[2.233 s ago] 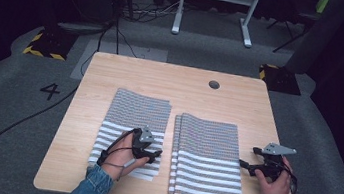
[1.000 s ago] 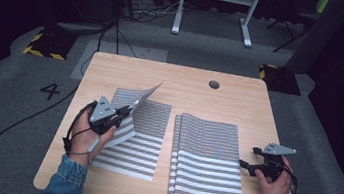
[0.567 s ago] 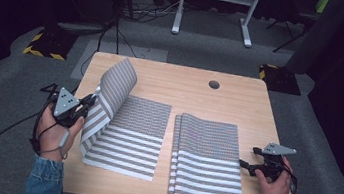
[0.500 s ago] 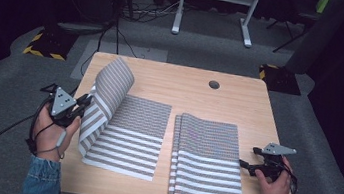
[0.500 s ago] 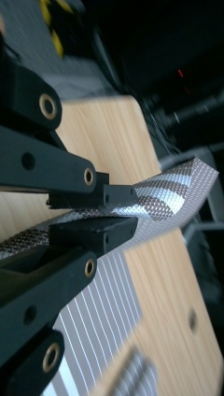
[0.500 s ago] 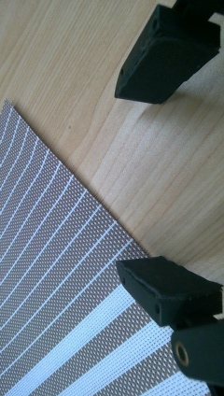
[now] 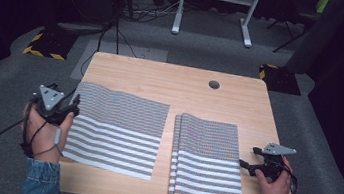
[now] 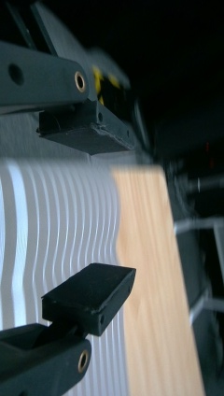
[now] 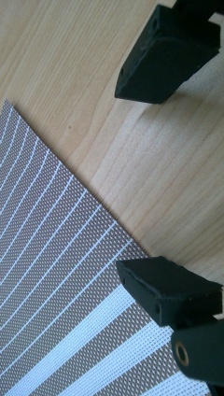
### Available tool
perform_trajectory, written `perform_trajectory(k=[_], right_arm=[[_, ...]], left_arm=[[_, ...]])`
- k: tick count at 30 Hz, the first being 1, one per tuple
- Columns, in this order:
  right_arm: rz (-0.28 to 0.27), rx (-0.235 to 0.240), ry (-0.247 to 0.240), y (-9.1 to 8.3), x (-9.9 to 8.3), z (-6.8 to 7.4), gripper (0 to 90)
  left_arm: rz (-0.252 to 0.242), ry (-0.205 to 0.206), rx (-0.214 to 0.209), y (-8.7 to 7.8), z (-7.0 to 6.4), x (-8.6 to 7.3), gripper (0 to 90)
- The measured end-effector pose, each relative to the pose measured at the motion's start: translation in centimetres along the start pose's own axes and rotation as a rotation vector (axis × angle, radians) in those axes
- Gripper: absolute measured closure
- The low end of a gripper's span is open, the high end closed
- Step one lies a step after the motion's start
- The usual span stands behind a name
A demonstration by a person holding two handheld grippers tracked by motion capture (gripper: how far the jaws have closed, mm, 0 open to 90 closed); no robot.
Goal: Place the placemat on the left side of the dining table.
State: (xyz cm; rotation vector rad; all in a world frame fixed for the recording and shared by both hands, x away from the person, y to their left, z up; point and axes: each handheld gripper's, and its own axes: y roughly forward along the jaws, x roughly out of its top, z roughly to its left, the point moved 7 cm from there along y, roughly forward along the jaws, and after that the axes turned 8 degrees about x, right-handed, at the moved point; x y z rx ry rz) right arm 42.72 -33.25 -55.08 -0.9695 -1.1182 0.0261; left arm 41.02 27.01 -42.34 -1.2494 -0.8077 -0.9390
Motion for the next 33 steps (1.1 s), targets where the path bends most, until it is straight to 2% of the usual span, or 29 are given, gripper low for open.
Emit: perform_trajectory(k=[4, 9, 10, 13, 17, 22, 24, 26, 27, 28, 33], right_arm=[[0.0, 0.0, 0.0, 0.0, 0.0, 0.0, 15.0], [0.0, 0.0, 0.001, 0.0, 0.0, 0.0, 15.0], [0.0, -0.001, 0.0, 0.0, 0.0, 0.0, 15.0], [0.0, -0.001, 0.0, 0.0, 0.0, 0.0, 15.0], [0.002, -0.001, -0.003, 0.0, 0.0, 0.0, 15.0], [0.002, -0.001, -0.005, 0.0, 0.0, 0.0, 15.0], [0.002, -0.001, -0.005, 0.0, 0.0, 0.0, 15.0], [0.0, 0.0, 0.001, 0.0, 0.0, 0.0, 15.0], [0.002, -0.001, -0.003, 0.0, 0.0, 0.0, 15.0], [0.001, -0.001, 0.0, 0.0, 0.0, 0.0, 15.0], [0.003, -0.001, -0.004, 0.0, 0.0, 0.0, 15.0]], left_arm=[[0.041, 0.03, -0.181, 0.5, -5.0, -0.2, 31.5], [0.099, 0.091, -0.327, 1.2, -10.2, -1.5, 31.5], [0.114, 0.097, -0.352, 1.5, -11.2, -1.9, 31.5], [0.176, 0.15, -0.402, 2.3, -14.0, -3.5, 31.5], [0.263, 0.175, -0.462, 3.2, -17.3, -5.5, 33.4], [0.325, 0.22, -0.487, 3.8, -19.7, -7.2, 31.3], [0.336, 0.232, -0.49, 3.8, -20.0, -7.4, 29.5], [0.373, 0.267, -0.494, 3.9, -20.8, -8.5, 26.4], [0.353, 0.267, -0.481, 3.9, -21.2, -8.7, 23.5], [0.357, 0.256, -0.478, 3.8, -21.3, -8.8, 20.6], [0.326, 0.245, -0.478, 3.8, -21.3, -9.0, 20.7]])
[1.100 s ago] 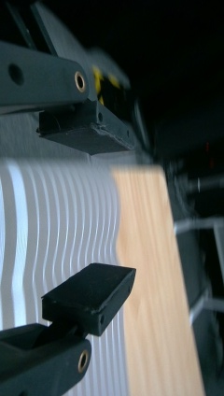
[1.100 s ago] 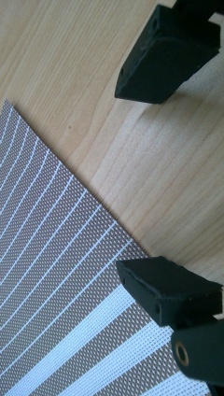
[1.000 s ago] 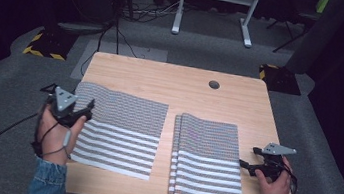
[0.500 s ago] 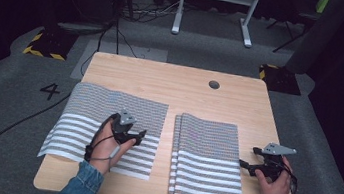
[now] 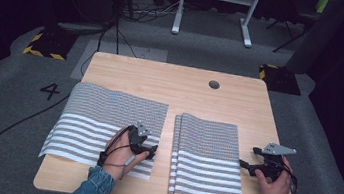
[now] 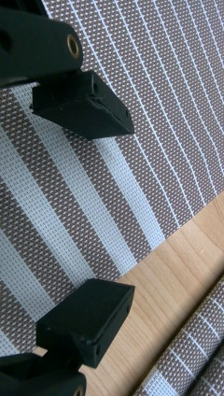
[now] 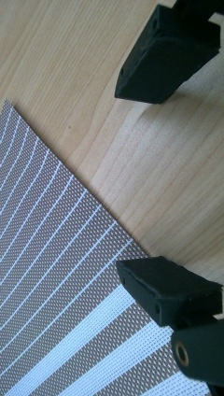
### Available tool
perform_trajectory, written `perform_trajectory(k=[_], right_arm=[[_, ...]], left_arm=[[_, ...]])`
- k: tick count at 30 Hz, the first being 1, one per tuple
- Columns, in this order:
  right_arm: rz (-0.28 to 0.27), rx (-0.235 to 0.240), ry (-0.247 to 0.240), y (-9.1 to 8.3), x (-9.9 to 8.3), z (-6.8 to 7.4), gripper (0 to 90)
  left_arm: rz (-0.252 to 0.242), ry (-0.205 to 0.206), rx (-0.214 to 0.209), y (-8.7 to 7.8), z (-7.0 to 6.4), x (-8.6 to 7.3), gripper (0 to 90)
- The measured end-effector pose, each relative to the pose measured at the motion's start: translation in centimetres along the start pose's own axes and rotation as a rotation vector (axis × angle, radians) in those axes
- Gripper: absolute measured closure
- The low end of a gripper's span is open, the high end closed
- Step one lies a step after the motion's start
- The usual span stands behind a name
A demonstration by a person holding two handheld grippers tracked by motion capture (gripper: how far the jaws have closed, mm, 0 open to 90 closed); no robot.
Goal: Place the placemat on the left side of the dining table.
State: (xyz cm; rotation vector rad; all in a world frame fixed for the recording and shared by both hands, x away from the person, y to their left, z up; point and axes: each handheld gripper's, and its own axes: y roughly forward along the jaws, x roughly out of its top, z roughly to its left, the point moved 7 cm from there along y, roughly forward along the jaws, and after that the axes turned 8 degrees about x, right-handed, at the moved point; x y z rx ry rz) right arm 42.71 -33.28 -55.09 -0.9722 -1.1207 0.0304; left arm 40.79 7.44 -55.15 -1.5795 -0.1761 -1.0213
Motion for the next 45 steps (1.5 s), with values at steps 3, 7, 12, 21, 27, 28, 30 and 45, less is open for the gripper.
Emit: perform_trajectory(k=[3, 7, 12, 21, 27, 28, 30, 45], right_arm=[[-0.003, -0.001, 0.005, 0.0, 0.0, 0.0, 15.0], [-0.003, -0.002, 0.003, 0.0, 0.0, 0.0, 15.0], [-0.002, -0.003, 0.002, 0.0, 0.0, 0.0, 15.0], [-0.002, -0.002, 0.002, 0.0, 0.0, 0.0, 15.0], [-0.002, -0.002, 0.002, 0.0, 0.0, 0.0, 15.0], [-0.002, -0.002, 0.002, 0.0, 0.0, 0.0, 15.0], [-0.002, -0.002, 0.002, 0.0, 0.0, 0.0, 15.0], [-0.004, -0.003, 0.008, 0.0, 0.0, 0.1, 15.0]], left_arm=[[-0.002, 0.002, 0.011, 0.0, 0.0, 0.0, 21.6], [-0.007, 0.002, 0.009, 0.1, 0.1, 0.1, 23.6], [-0.051, 0.051, -0.011, 0.1, 1.0, 0.5, 50.6], [-0.068, 0.058, 0.0, -0.1, 2.0, 0.7, 86.2], [-0.176, 0.058, -0.029, -2.4, 2.6, 2.1, 87.2], [-0.195, 0.063, -0.046, -2.9, 2.5, 2.4, 87.2], [-0.229, 0.084, -0.057, -4.4, 2.3, 2.8, 87.2], [-0.327, 0.342, -0.26, -11.7, -3.1, 0.8, 87.3]])
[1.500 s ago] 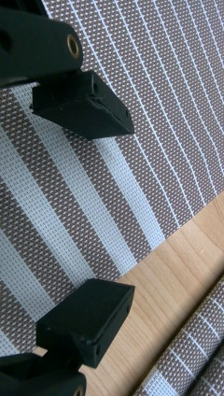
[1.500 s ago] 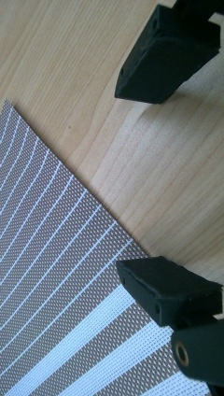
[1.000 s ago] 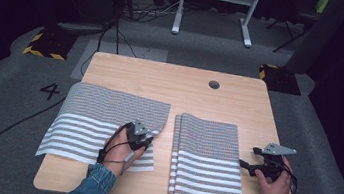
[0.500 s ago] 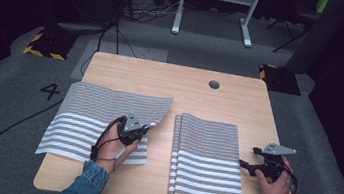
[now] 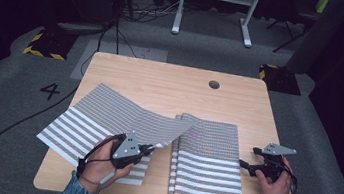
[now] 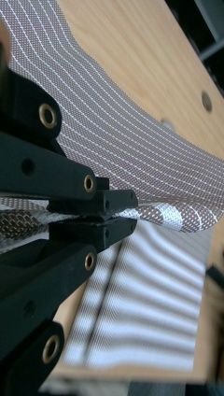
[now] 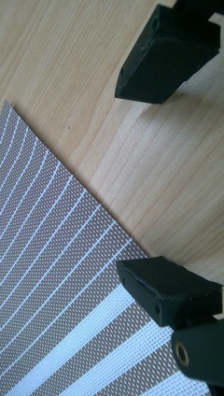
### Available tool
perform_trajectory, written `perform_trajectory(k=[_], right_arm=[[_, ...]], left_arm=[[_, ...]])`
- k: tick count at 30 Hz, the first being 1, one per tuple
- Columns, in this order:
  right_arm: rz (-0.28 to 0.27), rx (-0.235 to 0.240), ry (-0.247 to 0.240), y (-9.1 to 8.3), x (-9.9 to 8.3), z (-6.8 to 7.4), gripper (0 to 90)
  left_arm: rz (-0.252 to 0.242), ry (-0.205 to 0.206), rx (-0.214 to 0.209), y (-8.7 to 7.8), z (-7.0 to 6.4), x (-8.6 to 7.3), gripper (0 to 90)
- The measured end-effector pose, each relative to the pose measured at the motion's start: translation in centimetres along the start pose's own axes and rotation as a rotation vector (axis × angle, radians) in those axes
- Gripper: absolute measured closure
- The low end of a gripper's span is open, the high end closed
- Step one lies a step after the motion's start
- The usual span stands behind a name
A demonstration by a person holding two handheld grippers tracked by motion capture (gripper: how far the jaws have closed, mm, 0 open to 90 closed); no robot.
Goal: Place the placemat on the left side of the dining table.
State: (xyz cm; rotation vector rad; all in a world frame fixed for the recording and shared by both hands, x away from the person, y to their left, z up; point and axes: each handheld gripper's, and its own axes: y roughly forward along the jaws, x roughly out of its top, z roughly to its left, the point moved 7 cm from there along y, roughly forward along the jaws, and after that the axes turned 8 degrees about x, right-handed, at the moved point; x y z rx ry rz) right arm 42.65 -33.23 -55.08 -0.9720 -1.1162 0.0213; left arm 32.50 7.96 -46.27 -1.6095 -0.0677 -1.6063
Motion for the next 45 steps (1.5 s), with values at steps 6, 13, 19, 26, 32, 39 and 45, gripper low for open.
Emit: perform_trajectory(k=[6, 13, 19, 26, 32, 39, 45], right_arm=[[0.0, 0.0, 0.0, 0.0, 0.0, 0.0, 15.0], [0.0, 0.0, 0.0, 0.0, 0.0, 0.0, 15.0], [0.0, 0.001, 0.001, 0.0, 0.0, 0.0, 15.0], [0.0, 0.001, 0.001, 0.0, 0.0, 0.0, 15.0], [0.0, 0.0, 0.0, 0.0, 0.0, 0.0, 15.0], [-0.001, 0.0, 0.001, 0.0, 0.0, 0.0, 15.0], [-0.001, -0.001, 0.001, 0.0, 0.0, 0.0, 15.0]], left_arm=[[0.021, 0.039, -0.209, -1.5, -3.1, -1.8, 86.4], [0.041, -0.104, -0.347, -1.8, -3.9, -2.0, 34.1], [0.043, -0.212, -0.028, -1.6, 1.3, -2.4, 37.2], [0.155, -0.315, 0.198, -1.0, 7.4, -4.9, 30.7], [0.25, -0.431, 0.351, -0.5, 11.7, -7.5, 29.6], [0.385, -0.491, 0.439, 0.5, 15.0, -10.6, 27.9], [0.44, -0.504, 0.425, 2.1, 15.5, -11.8, 27.0]])
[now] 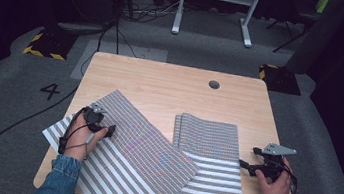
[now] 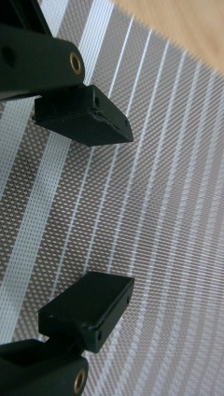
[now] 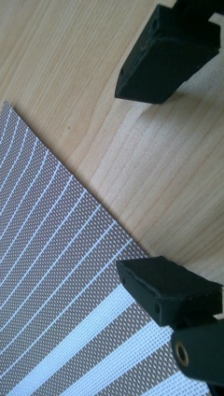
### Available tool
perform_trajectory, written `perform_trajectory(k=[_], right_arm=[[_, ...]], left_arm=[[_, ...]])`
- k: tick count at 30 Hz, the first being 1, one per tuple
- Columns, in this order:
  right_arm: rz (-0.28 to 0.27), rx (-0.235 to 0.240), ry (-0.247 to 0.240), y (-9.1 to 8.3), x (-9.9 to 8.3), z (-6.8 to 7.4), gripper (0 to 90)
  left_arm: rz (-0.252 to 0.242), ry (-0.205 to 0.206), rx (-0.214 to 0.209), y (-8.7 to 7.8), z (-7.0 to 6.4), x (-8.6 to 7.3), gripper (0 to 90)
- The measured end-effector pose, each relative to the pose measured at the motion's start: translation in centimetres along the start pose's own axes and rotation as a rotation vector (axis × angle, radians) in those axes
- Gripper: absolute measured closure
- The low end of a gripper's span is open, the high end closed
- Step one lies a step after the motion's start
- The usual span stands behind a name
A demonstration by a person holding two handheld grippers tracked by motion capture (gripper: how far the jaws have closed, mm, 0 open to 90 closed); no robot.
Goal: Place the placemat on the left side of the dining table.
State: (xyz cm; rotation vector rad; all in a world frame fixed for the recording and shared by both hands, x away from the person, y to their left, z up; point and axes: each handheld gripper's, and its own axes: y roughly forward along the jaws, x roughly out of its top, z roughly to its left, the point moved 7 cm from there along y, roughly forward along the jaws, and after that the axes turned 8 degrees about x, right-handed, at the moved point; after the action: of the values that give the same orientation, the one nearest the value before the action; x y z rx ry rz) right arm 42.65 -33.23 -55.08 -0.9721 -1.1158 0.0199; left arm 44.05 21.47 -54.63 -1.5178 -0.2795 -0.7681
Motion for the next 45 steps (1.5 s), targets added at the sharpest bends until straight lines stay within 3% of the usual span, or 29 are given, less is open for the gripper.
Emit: perform_trajectory(k=[7, 12, 18, 20, 23, 26, 31, 32, 35, 38, 41, 43, 45], right_arm=[[0.0, 0.0, 0.0, 0.0, 0.0, 0.0, 15.0], [0.0, 0.0, 0.001, 0.0, 0.0, 0.0, 15.0], [0.002, 0.0, -0.003, 0.0, 0.0, 0.0, 15.0], [0.003, 0.0, -0.003, 0.0, 0.0, 0.0, 15.0], [0.003, 0.0, -0.003, 0.0, 0.0, 0.0, 15.0], [0.002, 0.0, -0.003, 0.0, 0.0, 0.0, 15.0], [0.002, 0.001, -0.003, 0.0, 0.0, 0.0, 15.0], [0.002, 0.0, -0.003, 0.0, 0.0, 0.0, 15.1], [0.002, 0.001, -0.003, 0.0, 0.0, 0.0, 15.0], [0.003, 0.0, -0.003, 0.0, 0.0, 0.0, 15.0], [0.003, 0.0, -0.003, 0.0, 0.0, 0.0, 15.0], [0.002, 0.001, -0.003, 0.0, 0.0, 0.0, 15.0], [0.002, 0.0, -0.003, 0.0, 0.0, 0.0, 15.1]], left_arm=[[-0.001, 0.019, -0.009, 0.1, 0.1, 0.1, 28.3], [0.015, 0.001, 0.0, 0.0, -0.2, 0.2, 31.5], [-0.012, 0.014, -0.002, -0.3, -1.1, 0.2, 51.6], [-0.028, 0.022, -0.003, -0.3, -1.4, 0.3, 62.3], [-0.028, 0.046, -0.016, -0.4, -1.6, 0.3, 80.7], [-0.038, 0.102, -0.01, -0.9, -1.9, 0.6, 85.6], [-0.111, 0.146, -0.016, -2.4, -2.1, 1.8, 86.9], [-0.165, 0.195, 0.006, -3.6, -2.0, 3.0, 87.0], [-0.206, 0.291, 0.029, -4.9, -1.9, 4.9, 87.0], [-0.224, 0.385, 0.058, -5.5, -1.1, 7.0, 86.6], [-0.277, 0.441, 0.055, -5.2, -0.1, 9.4, 85.9], [-0.344, 0.486, 0.075, -4.3, 0.7, 11.3, 78.5], [-0.406, 0.453, 0.137, -3.1, 1.9, 13.0, 56.7]])
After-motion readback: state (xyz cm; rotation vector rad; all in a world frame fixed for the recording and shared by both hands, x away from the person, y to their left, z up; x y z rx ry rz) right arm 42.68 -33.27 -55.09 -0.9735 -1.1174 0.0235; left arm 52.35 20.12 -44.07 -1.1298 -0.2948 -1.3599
